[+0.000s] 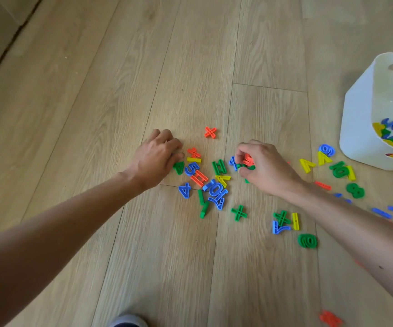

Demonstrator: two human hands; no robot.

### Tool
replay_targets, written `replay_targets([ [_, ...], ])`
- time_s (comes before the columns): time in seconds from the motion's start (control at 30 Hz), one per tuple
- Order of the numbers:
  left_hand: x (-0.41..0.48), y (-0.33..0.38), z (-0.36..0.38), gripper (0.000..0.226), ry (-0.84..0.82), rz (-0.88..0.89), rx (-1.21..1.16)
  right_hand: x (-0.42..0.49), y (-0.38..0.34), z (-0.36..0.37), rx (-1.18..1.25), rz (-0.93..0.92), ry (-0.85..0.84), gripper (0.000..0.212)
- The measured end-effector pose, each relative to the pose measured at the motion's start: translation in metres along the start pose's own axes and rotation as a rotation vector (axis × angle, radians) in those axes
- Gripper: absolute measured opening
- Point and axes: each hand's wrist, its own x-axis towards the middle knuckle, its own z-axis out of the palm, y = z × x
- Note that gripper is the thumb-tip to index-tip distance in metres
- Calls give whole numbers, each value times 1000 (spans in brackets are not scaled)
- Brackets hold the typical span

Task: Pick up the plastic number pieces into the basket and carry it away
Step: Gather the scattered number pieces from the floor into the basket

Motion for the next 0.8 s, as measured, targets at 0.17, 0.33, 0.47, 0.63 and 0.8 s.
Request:
replay_targets([
  [0.17,-17,-3,5,74,-7,-15,17,-13,-39,16,143,-96,-116,21],
  [0.33,-31,14,15,109,-137,164,-23,-17,-48,30,41,-79,-143,17],
  [0.47,-29,23,19,126,-160,198,7,-19,-50,24,3,-49,-145,51],
  [0.63,-24,28,22,126,-151,245,40,-25,-49,29,-261,-69,-221,95],
  [0.8,-18,33,27,112,-95,313,53,-26,-41,40,-280,-68,-154,71],
])
